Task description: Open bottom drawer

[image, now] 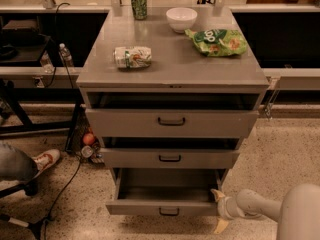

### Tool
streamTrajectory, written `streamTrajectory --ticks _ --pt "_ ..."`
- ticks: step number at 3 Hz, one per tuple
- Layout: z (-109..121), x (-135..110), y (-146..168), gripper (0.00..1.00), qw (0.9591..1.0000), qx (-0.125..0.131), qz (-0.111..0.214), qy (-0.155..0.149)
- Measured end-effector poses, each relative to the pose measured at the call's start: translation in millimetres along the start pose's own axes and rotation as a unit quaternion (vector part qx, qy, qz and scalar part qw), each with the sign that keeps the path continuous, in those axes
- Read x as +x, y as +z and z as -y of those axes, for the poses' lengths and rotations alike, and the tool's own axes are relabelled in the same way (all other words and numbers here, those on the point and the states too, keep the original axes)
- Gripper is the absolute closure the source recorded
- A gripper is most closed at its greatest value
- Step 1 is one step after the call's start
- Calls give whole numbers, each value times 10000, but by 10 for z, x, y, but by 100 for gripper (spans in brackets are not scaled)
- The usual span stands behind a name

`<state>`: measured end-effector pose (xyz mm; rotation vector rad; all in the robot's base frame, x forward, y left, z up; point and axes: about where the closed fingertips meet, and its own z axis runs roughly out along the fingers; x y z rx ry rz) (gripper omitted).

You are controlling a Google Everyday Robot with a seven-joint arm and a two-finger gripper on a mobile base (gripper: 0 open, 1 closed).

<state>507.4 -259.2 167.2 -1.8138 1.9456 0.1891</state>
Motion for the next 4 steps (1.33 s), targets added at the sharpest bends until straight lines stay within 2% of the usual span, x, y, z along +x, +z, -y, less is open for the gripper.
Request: streamTrajectory --ticks 1,2,4 --pt "-49 52 69 3 9999 -124 27 63" --pt "-124 159 93 28 9995 -197 123 231" --pt "-109 128 28 75 9995 -197 123 232"
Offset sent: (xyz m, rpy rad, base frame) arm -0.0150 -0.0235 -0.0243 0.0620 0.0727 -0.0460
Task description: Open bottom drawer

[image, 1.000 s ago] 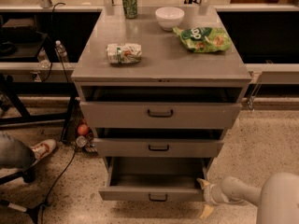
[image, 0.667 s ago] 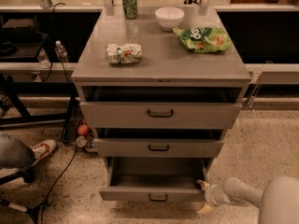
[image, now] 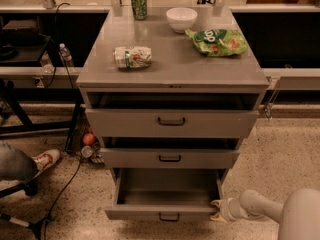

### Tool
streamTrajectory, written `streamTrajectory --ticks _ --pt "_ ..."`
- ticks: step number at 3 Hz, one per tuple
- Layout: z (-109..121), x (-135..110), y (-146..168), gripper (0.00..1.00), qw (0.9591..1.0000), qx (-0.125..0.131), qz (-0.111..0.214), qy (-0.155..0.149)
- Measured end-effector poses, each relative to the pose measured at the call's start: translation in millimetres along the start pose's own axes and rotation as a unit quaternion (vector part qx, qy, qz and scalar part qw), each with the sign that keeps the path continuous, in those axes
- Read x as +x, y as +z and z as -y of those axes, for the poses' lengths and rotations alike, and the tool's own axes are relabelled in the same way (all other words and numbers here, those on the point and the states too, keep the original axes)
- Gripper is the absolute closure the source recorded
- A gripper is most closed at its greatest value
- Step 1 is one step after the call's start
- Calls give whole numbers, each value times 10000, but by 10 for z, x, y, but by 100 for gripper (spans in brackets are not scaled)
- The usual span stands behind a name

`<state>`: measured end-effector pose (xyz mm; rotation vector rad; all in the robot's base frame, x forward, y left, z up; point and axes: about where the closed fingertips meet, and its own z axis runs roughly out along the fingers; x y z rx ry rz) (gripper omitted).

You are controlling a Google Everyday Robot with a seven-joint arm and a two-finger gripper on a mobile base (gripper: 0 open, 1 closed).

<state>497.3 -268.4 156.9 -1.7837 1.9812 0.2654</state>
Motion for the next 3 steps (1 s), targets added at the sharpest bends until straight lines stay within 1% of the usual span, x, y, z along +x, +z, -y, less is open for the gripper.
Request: streamTrajectory --ticks 1,2,3 --pt "2 -4 -7 97 10000 1 0 0" --pt "5 -14 -27 100 10000 2 1 1" --pt "4 -13 -27 100 10000 2 1 1"
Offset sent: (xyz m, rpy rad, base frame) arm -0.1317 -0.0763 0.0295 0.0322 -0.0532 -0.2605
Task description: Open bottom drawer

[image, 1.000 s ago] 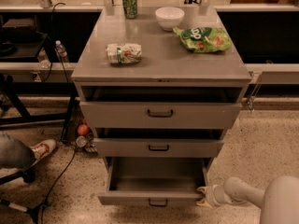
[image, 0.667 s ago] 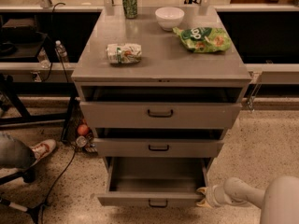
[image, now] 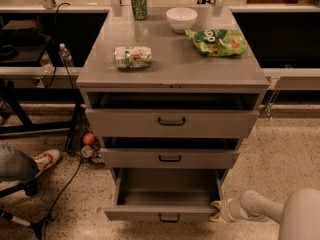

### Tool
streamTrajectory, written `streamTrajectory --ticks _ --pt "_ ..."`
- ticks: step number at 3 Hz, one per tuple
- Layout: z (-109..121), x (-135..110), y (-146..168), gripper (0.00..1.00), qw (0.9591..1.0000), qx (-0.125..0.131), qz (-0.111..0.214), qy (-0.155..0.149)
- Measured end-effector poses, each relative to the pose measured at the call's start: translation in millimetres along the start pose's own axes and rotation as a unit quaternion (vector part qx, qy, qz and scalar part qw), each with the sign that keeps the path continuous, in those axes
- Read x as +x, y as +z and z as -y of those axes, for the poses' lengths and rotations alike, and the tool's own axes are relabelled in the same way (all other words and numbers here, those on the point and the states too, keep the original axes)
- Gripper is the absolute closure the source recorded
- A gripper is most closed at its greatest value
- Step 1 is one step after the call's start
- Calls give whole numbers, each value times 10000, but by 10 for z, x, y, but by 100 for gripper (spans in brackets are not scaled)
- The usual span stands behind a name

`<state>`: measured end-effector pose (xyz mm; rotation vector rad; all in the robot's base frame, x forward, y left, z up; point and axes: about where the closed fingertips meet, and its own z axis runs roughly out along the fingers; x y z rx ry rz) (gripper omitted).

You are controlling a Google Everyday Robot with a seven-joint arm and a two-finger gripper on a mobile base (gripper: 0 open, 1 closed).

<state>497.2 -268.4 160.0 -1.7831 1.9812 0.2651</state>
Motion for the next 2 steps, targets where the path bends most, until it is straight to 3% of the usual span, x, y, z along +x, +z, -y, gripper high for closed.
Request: streamTrajectory --ticks 1,2 --pt "-186 29 -86 100 9999 45 51 158" --pt "-188 29 -85 100 9999 45 50 158"
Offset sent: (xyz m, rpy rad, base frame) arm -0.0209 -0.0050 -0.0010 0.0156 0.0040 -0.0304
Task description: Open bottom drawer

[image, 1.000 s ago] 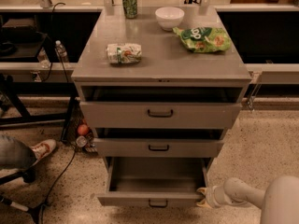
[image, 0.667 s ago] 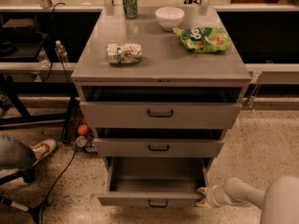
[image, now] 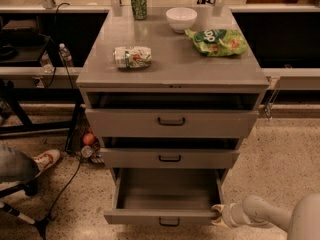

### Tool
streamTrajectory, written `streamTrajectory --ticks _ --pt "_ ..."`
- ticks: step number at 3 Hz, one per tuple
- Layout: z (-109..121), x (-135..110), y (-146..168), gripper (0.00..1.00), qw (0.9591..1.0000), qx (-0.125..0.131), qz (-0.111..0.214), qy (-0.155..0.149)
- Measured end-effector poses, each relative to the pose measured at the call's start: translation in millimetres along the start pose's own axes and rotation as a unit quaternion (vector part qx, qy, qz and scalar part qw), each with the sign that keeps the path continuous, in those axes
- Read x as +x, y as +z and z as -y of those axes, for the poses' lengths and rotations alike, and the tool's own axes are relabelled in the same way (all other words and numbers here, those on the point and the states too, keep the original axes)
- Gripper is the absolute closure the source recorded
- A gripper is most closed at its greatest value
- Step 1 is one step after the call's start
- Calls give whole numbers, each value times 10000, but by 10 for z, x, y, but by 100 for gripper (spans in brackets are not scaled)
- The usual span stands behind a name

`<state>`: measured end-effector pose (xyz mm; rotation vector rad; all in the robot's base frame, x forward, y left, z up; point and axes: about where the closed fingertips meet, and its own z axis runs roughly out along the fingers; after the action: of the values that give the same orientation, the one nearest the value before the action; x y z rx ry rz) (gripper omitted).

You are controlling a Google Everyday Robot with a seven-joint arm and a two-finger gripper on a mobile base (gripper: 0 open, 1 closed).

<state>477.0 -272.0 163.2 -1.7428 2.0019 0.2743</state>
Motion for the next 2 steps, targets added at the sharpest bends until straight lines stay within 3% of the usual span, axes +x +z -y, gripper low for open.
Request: streamTrajectory --ticks 1,2 --pt "-183 60 -21 100 9998 18 -175 -4" --pt "-179 55 -18 100 9998 19 -176 -4"
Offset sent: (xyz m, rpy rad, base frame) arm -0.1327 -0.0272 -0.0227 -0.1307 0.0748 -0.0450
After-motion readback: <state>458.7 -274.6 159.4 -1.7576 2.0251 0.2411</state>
